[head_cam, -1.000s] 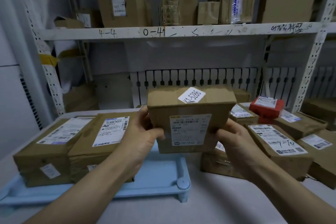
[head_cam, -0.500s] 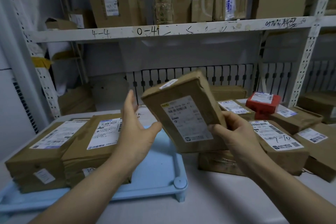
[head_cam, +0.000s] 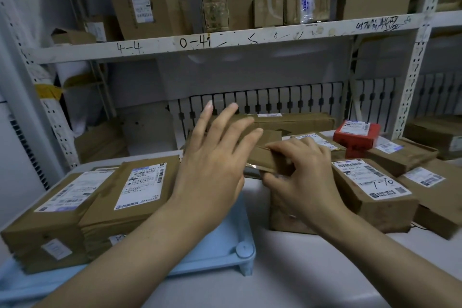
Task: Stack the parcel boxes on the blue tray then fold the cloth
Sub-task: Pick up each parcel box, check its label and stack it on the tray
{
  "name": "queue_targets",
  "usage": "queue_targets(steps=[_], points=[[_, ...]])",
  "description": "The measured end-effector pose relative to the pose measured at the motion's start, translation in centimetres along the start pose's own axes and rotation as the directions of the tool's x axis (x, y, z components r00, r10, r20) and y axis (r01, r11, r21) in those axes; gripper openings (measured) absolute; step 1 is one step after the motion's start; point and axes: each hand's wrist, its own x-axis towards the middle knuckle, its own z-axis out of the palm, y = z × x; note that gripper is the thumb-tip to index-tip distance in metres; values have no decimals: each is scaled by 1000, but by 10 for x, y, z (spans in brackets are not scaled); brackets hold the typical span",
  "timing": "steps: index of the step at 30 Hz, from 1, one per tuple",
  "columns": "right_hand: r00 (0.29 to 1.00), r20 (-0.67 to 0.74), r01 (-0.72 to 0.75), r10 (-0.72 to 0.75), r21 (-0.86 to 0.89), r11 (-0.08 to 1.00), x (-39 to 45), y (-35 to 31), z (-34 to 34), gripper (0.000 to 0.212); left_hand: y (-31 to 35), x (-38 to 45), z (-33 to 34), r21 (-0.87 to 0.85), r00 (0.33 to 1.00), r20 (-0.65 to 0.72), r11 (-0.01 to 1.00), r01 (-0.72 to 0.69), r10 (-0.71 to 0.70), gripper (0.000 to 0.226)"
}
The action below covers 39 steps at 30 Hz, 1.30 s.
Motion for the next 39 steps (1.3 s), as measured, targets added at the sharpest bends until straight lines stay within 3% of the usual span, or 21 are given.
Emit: queue_targets(steps=[4,8,12,15,17,20,24,29,32,35,39], points=[[1000,18,15,-16,69,998,-1,2,-1,44,-2,0,4,-59,999,34,998,15,-13,49],[991,64,-129,118,224,966,-1,13,-4,79,-13,-4,11,-231,990,70,963,137,-124,46],[949,138,-314,283,450,836,1,24,-10,105,-22,-8,12,-509,924,165,772,380,-346,40],[920,225,-392,321,554,734,0,31,-11,89,-27,-10,17,-660,860,288,563,497,-422,34],[911,235,-412,340,577,705,-1,37,-7,69,-28,-12,18,-704,848,322,492,512,-422,36],[908,227,-414,351,608,677,-2,41,-4,53,-28,-15,19,-705,841,351,474,527,-413,36],[927,186,-369,327,619,693,-1,36,-5,49,-29,-19,23,-690,828,358,475,546,-432,34],[963,117,-265,241,554,789,1,27,-11,48,-26,-18,17,-692,856,306,520,500,-417,45],[981,69,-191,180,460,867,2,23,-13,54,-24,-13,13,-725,883,278,520,452,-380,37],[975,69,-213,210,546,811,3,20,-17,75,-27,-14,10,-794,870,312,398,460,-383,34],[944,213,-330,252,621,711,2,24,-17,94,-30,-20,11,-831,758,462,73,551,-461,41]])
